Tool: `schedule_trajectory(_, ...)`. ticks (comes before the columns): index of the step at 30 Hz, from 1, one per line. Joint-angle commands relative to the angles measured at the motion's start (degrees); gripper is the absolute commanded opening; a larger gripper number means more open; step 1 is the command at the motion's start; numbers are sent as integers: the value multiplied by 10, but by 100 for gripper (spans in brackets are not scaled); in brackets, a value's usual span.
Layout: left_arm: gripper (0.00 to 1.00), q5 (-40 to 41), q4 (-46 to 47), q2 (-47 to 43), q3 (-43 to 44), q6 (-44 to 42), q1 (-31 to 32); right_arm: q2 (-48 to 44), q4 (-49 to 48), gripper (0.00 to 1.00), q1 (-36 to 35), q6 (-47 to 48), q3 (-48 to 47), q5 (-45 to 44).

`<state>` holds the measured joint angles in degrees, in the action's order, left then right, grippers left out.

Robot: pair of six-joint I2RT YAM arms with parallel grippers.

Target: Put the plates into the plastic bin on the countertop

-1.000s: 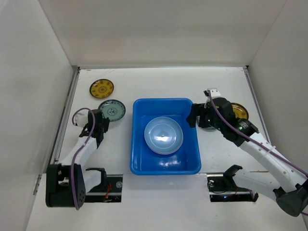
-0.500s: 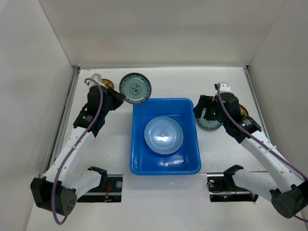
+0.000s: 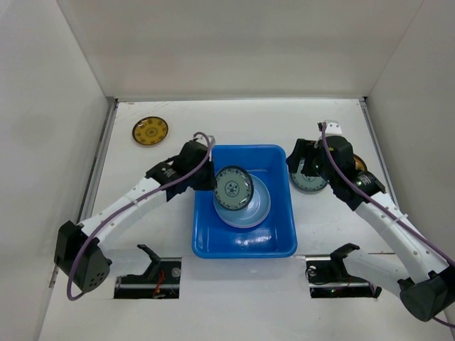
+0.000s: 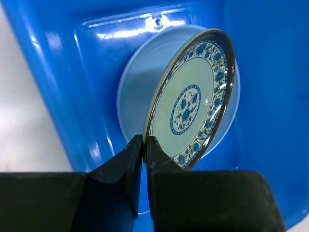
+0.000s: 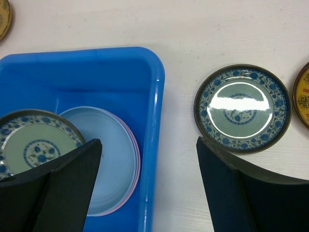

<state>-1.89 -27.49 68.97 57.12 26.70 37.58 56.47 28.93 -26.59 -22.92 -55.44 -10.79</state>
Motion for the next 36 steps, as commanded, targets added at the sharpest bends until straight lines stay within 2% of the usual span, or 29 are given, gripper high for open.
schedule_trajectory(1, 4, 29, 4, 26, 19, -24, 22, -4, -33, 85, 4, -5, -20, -11)
schedule_trajectory(8, 9, 46, 23, 85, 26, -30, 39, -13, -33, 85, 2, -5, -14, -11)
schedule_trajectory(11, 16, 53, 23, 103, 40, -35, 41, -14, -33, 85, 1, -3, -14, -11)
schedule_trajectory(14, 34, 64, 17, 108, 62, -39, 50, -14, -33, 85, 1, -3, -15, -11)
schedule_trajectory(15, 46, 70, 15, 104, 70, -40, 52, -15, -33, 85, 1, -2, -16, -11)
schedule_trajectory(18, 68, 88, 2, 83, 115, -34, 53, -16, -34, 85, 4, -1, -16, -10)
schedule_trajectory(21, 79, 107, -7, 50, 176, -18, 33, -19, -39, 85, 4, -1, -14, -7)
schedule_trajectory(23, 83, 125, 1, 23, 198, -1, -5, -20, -40, 85, 4, -2, -13, -4)
schedule_trajectory(26, 86, 141, 26, -8, 184, 44, -103, -22, -46, 85, 2, -5, -5, 0)
schedule_trajectory(30, 86, 126, 97, -29, 81, 164, -250, -26, -56, 86, 1, -6, 9, 16)
schedule_trajectory(33, 86, 88, 198, -17, -23, 262, -350, -32, -62, 86, -3, -9, 13, 25)
schedule_trajectory(36, 86, 42, 276, 29, -74, 320, -411, -39, -68, 86, -3, -9, 17, 27)
